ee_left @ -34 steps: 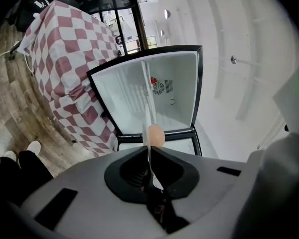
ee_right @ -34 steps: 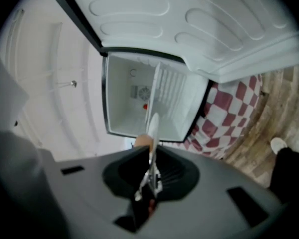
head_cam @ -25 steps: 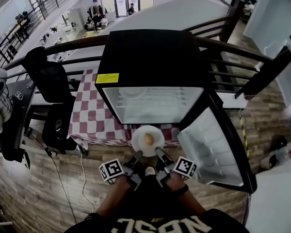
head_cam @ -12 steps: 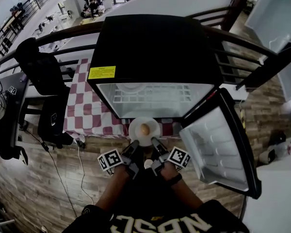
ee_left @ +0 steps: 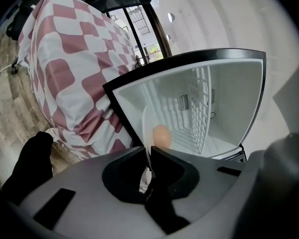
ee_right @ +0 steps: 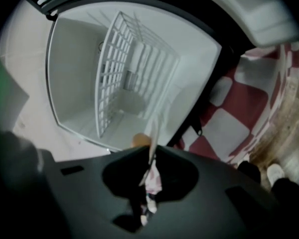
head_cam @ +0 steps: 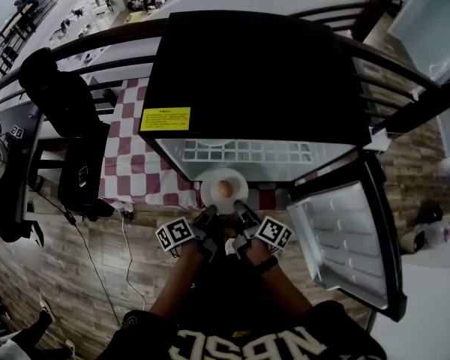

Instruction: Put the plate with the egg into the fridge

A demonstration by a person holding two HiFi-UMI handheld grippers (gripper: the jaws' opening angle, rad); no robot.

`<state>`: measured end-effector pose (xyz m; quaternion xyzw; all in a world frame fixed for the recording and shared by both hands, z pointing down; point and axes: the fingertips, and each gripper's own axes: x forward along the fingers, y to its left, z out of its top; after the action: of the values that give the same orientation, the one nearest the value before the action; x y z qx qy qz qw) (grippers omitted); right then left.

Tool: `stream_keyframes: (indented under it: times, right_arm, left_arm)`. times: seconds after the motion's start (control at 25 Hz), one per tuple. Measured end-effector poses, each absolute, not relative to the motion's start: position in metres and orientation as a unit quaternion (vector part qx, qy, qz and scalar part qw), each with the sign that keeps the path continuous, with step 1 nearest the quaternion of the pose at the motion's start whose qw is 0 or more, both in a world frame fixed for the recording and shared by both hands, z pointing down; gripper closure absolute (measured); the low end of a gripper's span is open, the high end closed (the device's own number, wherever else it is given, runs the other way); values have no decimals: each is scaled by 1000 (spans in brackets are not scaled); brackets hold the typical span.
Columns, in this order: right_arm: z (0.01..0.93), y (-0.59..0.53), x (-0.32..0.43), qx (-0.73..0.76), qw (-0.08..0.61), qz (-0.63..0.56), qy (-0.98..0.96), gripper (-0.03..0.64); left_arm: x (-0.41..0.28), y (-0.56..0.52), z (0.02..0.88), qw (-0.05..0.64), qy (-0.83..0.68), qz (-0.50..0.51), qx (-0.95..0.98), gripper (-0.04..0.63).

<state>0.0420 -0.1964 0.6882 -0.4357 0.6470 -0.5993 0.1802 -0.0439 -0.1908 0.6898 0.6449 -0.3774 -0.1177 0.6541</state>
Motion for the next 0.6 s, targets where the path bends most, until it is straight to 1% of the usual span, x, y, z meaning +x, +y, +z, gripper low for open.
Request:
stream_keyframes:
  times: [0.28, 0.6]
  right_arm:
    - [714, -223, 42, -443, 185, -616, 625, 574]
    - [736, -241, 36, -455, 170, -633, 603, 574]
  left_arm:
    - [-45, -221, 712, 657, -393, -114, 633, 557]
    - [-53, -239, 731, 657, -424, -111, 614, 558]
